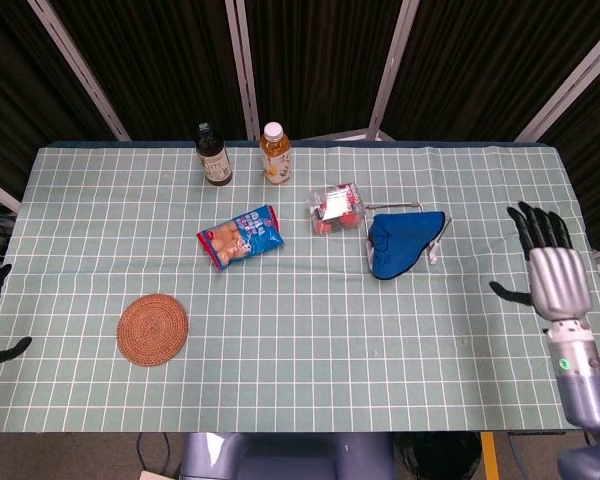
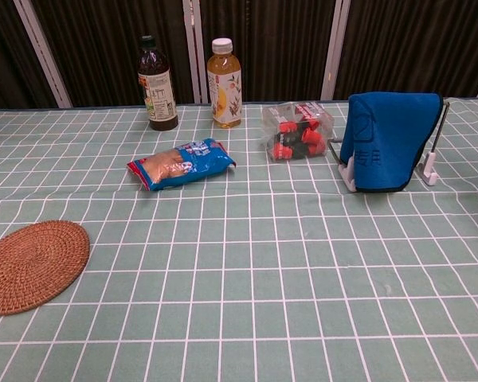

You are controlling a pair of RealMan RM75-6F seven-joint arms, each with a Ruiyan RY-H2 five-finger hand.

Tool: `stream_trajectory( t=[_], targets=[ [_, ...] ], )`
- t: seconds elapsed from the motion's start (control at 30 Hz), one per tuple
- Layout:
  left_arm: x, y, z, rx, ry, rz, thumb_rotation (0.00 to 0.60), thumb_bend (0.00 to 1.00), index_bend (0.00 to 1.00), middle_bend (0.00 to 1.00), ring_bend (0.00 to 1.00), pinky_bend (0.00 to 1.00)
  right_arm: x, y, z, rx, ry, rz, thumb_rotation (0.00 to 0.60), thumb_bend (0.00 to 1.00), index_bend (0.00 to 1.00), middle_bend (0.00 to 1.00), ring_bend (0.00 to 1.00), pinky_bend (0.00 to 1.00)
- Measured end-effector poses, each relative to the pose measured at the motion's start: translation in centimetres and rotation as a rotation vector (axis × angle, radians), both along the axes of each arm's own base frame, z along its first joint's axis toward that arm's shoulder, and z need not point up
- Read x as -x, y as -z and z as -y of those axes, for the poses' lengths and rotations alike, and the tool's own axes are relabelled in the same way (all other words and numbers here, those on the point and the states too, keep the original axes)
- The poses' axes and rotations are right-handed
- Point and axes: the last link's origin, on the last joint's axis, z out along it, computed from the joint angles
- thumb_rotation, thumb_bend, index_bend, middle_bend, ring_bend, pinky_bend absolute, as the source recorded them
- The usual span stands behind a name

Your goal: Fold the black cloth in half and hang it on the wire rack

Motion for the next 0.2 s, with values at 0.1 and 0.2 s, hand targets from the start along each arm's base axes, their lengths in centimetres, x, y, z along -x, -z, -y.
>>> stream_trajectory(
  t=[0.1, 0.2],
  targets=[
    [-0.5, -0.2, 0.7, -0.006, -0.001, 0.009, 0.6, 0.0, 0.0, 0.0, 0.0, 0.0, 1.1, -0.4, -3.0, 0.02, 0.03, 0.032, 0.6, 0.0, 0.0, 0.0, 0.0, 0.0],
    [-1.1, -0.4, 1.3, -0.013, -0.002, 0.013, 0.6, 0.0, 0.0, 0.0, 0.0, 0.0, 1.6, -0.8, -5.3, 0.05, 0.042, 0.05, 0.6, 0.0, 0.0, 0.0, 0.0, 0.0]
  ],
)
